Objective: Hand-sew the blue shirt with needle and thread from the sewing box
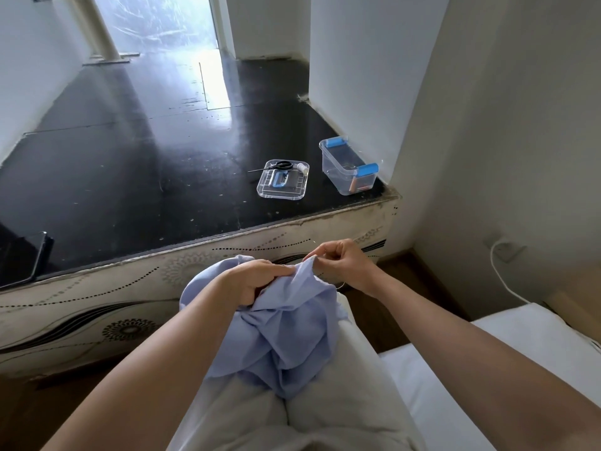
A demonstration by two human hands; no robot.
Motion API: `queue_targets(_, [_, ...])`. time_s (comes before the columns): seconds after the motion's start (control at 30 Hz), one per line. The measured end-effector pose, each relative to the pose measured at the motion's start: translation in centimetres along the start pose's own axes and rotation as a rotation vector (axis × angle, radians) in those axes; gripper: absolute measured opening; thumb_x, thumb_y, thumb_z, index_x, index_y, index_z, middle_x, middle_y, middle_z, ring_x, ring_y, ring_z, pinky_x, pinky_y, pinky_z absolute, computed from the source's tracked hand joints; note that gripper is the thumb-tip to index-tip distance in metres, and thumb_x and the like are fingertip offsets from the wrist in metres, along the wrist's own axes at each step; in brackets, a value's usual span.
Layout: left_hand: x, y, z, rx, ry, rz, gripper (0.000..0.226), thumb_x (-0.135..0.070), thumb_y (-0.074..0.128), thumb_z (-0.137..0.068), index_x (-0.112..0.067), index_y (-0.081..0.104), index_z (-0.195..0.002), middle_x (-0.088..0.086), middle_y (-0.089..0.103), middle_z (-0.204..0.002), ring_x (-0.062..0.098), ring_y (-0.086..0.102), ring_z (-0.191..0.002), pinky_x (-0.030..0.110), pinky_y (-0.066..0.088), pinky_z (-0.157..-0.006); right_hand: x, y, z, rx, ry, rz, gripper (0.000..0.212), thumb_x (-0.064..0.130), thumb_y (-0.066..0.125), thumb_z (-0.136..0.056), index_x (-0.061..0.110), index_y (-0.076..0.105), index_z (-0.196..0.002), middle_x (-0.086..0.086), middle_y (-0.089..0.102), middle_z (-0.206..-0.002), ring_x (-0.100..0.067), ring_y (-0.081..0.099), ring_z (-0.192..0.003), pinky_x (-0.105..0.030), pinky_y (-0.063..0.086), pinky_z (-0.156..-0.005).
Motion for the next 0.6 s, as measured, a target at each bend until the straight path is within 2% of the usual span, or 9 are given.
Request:
queue_targets(0.1, [-0.8,0.9,-0.4,-0.028,0.052,0.101,0.028,-0.034,0.071,-0.082,-0.011,0.059,-0.092,0.007,0.063,-0.085,0.019,0.062,-0.074,0.037,0.056,-0.080,-0.1,-0.7,0.4,-0.001,0.042,-0.088,0.014,0.023,0.063,-0.093,0.014,0.071,-0.085,-0.008,0.065,-0.075,-0.019,0.057,-0.070,-0.025,0.051,-0.061])
queue_targets(0.2, [0.3,3.2,0.6,0.559,-0.098,0.086,0.073,-0.053,0.075,-0.072,-0.006,0.037,-0.113,0.009,0.041,-0.065,0.018,0.058,-0.059,0.028,0.051,-0.060,0.1,-1.2,0.8,0.053,0.091,-0.177,0.017,0.021,0.060,-0.095,0.007,0.069,-0.095,-0.016,0.065,-0.084,-0.015,0.060,-0.070,-0.020,0.052,-0.060])
queue_targets(0.23, [0.8,3.0,0.8,0.651,-0.117,0.090,0.083,-0.054,0.075,-0.074,-0.004,0.027,-0.121,0.005,0.039,-0.069,0.019,0.056,-0.058,0.029,0.050,-0.060,0.0,-1.0,0.8,0.103,0.122,-0.204,0.017,0.019,0.059,-0.095,0.005,0.069,-0.097,-0.012,0.065,-0.080,-0.012,0.057,-0.061,-0.017,0.047,-0.054])
queue_targets(0.3, [1.9,0.4,-1.6,0.417,-0.183,0.172,0.080,-0.038,0.081,-0.072,0.000,0.036,-0.126,0.006,0.050,-0.094,0.024,0.058,-0.077,0.034,0.049,-0.075,-0.5,-0.1,1.0,0.241,0.181,-0.222,0.017,0.018,0.061,-0.094,0.005,0.071,-0.099,-0.007,0.062,-0.074,-0.013,0.043,-0.052,-0.017,0.036,-0.047])
queue_targets(0.37, [1.3,-0.2,-1.4,0.131,-0.116,0.145,0.058,-0.028,0.086,-0.066,-0.001,0.059,-0.110,0.012,0.060,-0.100,0.028,0.059,-0.094,0.036,0.047,-0.088,-1.2,0.9,1.3,0.357,0.235,-0.180,0.015,0.018,0.063,-0.093,0.007,0.073,-0.097,-0.007,0.059,-0.073,-0.013,0.035,-0.051,-0.017,0.031,-0.046])
queue_targets(0.4, [0.3,-0.2,-1.1,0.011,-0.019,0.059,0.039,-0.026,0.082,-0.074,-0.004,0.065,-0.101,0.013,0.064,-0.094,0.027,0.061,-0.093,0.035,0.051,-0.086,-1.5,1.3,1.5,0.399,0.264,-0.160,0.014,0.017,0.063,-0.094,0.009,0.073,-0.094,-0.006,0.057,-0.071,-0.013,0.034,-0.050,-0.017,0.030,-0.046])
queue_targets(0.47, [-1.5,-0.7,-0.4,-0.208,0.150,0.016,0.009,-0.019,0.069,-0.089,-0.011,0.065,-0.089,0.005,0.063,-0.077,0.020,0.059,-0.077,0.027,0.049,-0.066,-1.6,2.1,2.3,0.510,0.345,-0.162,0.017,0.014,0.061,-0.094,0.014,0.075,-0.085,-0.004,0.050,-0.064,-0.010,0.032,-0.047,-0.016,0.026,-0.045])
queue_targets(0.53, [-3.9,-2.7,0.6,-0.383,0.352,0.123,0.017,-0.018,0.063,-0.093,-0.016,0.062,-0.075,-0.001,0.053,-0.065,0.015,0.045,-0.066,0.027,0.036,-0.056,-1.0,2.8,3.4,0.655,0.413,-0.185,0.022,0.013,0.060,-0.094,0.018,0.077,-0.080,-0.002,0.047,-0.061,-0.009,0.030,-0.046,-0.016,0.025,-0.046])
queue_targets(0.6, [-6.6,-4.4,1.7,-0.449,0.539,0.227,0.021,-0.014,0.062,-0.093,-0.009,0.058,-0.072,0.005,0.047,-0.067,0.016,0.040,-0.067,0.030,0.032,-0.059,0.3,2.5,3.5,0.677,0.396,-0.218,0.022,0.014,0.062,-0.091,0.019,0.077,-0.077,0.000,0.047,-0.060,-0.008,0.030,-0.047,-0.016,0.024,-0.047])
Point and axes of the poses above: each hand's wrist, its own z-axis away from the middle knuckle, its own y-axis out of the palm, x = y × z, the point moved 9 cm from there along -z, towards the middle knuckle
